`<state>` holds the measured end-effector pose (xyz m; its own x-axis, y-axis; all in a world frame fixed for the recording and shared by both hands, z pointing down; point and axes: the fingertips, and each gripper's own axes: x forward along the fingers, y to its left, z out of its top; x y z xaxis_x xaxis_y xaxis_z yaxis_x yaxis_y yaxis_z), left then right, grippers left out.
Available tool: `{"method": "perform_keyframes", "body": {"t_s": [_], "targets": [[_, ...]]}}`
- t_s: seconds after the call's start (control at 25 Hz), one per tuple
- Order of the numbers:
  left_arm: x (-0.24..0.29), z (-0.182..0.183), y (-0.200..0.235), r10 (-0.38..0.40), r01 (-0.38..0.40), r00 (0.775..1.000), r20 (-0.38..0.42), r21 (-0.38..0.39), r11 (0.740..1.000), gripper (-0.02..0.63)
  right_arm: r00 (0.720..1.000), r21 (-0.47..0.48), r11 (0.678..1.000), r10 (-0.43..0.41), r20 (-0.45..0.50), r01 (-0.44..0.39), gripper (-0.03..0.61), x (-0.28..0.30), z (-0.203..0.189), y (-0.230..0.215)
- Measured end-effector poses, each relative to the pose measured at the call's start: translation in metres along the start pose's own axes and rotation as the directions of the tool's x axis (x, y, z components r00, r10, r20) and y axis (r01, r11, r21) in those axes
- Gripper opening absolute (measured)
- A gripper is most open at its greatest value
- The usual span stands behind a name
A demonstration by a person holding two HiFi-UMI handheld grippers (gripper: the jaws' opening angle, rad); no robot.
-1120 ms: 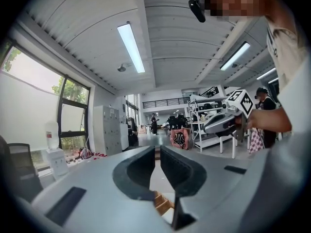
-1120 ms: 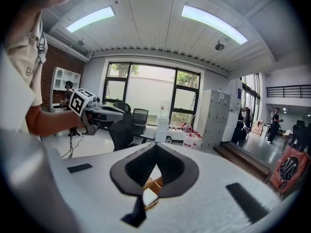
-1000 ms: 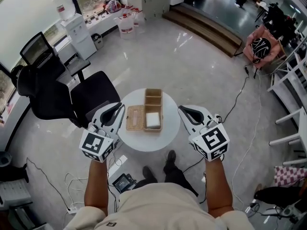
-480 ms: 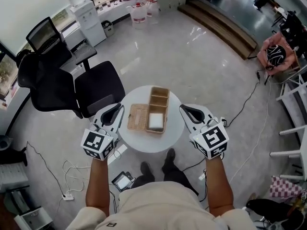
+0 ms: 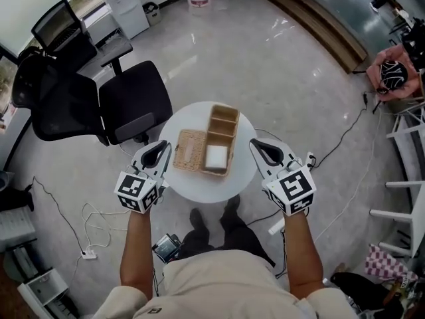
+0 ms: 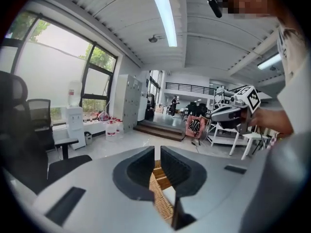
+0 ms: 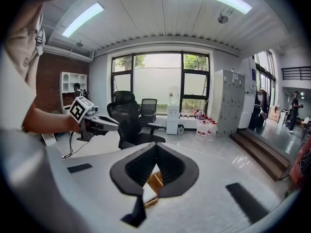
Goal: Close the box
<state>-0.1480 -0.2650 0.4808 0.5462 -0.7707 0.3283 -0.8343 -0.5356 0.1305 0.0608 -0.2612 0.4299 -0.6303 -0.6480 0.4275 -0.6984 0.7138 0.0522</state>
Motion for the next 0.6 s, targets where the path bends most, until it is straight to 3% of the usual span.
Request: {"method": "perform_keyframes", "body": {"t_s": [0.28, 0.6], "targets": [[0.027, -0.072, 0.022, 0.021, -0.033, 0.996, -0.087, -0.140, 0.990, 0.037, 0.998, 0.016, 0.999, 0.030, -0.063, -0.029, -0.006, 0.030, -0.038, -0.008], [0.043, -0.160, 0.042, 0.034, -0.087, 0.984, -0.173, -0.309, 0.947, 0.038, 0.990, 0.026, 0.998, 0.067, -0.128, -0.065, -0.006, 0.059, -0.077, -0.001]]}}
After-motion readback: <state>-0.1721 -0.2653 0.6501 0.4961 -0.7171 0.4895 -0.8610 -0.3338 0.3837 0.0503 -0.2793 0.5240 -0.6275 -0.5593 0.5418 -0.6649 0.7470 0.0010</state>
